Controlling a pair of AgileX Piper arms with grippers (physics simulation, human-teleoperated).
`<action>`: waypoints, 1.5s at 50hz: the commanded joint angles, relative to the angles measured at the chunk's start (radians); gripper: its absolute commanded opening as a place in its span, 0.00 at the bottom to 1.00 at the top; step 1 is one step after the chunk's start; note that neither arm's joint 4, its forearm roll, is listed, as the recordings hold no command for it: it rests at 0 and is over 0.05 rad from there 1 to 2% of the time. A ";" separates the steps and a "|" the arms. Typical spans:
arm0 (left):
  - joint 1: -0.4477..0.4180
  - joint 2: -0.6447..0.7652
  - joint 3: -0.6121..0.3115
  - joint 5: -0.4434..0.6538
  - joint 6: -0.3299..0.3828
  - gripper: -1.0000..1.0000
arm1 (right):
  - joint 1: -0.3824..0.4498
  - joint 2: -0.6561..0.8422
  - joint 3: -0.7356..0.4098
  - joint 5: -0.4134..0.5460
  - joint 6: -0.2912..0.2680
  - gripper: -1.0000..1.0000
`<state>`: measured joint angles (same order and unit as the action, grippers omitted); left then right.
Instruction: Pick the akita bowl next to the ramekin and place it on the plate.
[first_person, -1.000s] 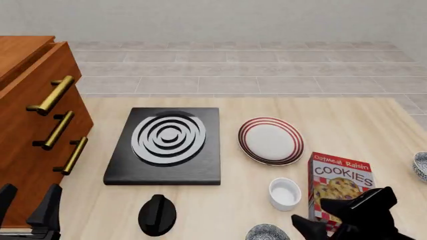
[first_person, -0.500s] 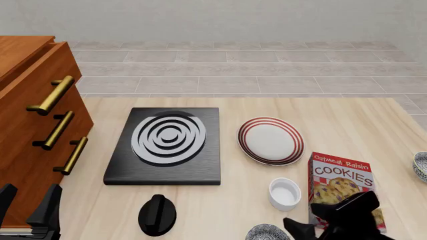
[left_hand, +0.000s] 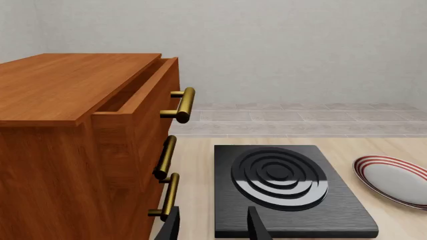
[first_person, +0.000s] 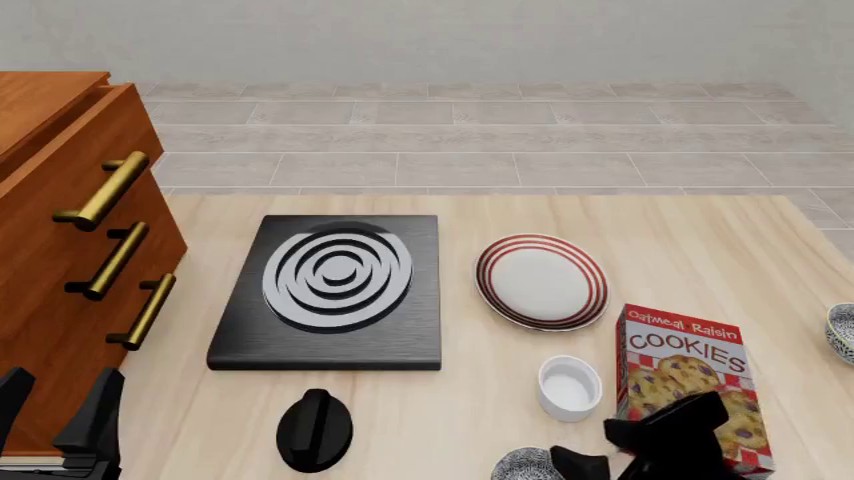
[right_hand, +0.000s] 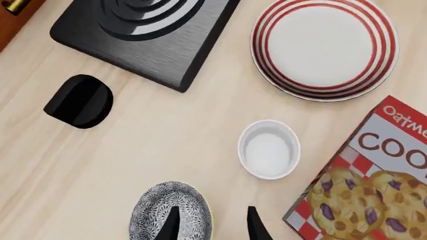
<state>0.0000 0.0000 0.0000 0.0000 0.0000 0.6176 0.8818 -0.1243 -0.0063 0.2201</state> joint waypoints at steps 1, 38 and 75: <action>0.000 0.000 0.000 0.000 0.000 1.00 | 0.014 0.076 0.021 -0.080 0.028 1.00; 0.000 0.000 0.000 0.000 0.000 1.00 | -0.001 0.299 0.083 -0.314 0.079 1.00; 0.000 0.000 0.000 0.000 0.000 1.00 | 0.058 0.487 0.097 -0.483 0.169 1.00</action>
<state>0.0000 0.0000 0.0000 0.0000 0.0000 0.6584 1.3147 -0.0413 -0.4282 0.3549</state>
